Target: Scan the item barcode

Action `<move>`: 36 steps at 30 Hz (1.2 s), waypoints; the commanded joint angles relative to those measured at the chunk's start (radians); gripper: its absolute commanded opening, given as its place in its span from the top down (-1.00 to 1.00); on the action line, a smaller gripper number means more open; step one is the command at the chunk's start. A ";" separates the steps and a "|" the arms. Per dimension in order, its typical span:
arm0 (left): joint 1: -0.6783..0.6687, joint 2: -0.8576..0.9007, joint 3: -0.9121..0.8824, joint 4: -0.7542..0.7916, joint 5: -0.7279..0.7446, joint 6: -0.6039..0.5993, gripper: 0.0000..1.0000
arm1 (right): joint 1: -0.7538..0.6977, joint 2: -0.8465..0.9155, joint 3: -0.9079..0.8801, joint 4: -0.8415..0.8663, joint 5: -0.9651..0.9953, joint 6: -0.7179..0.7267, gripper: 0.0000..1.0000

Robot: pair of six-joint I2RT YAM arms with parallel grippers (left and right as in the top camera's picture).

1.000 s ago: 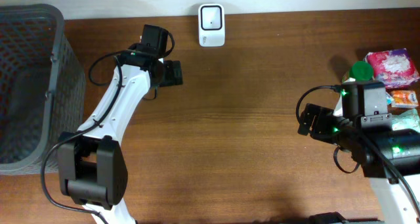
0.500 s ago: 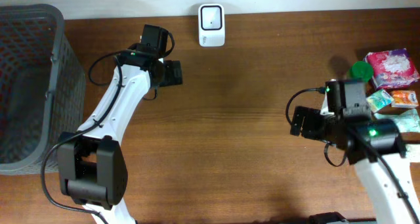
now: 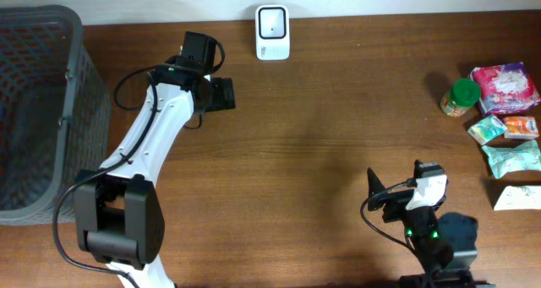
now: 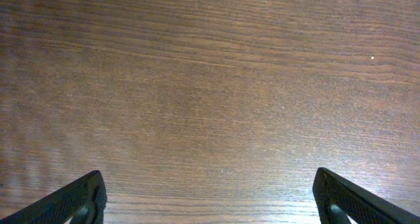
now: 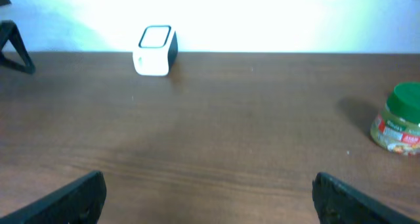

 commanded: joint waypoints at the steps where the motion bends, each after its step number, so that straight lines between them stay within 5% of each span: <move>1: 0.003 0.007 -0.003 0.001 -0.012 -0.012 -0.98 | -0.009 -0.106 -0.099 0.050 0.017 -0.008 -0.97; 13: 0.003 0.007 -0.003 0.001 -0.012 -0.012 -0.98 | 0.011 -0.215 -0.206 0.146 0.185 -0.008 -0.97; 36: 0.003 0.007 -0.003 0.001 -0.012 -0.012 -0.98 | 0.011 -0.215 -0.206 0.143 0.176 -0.054 -0.98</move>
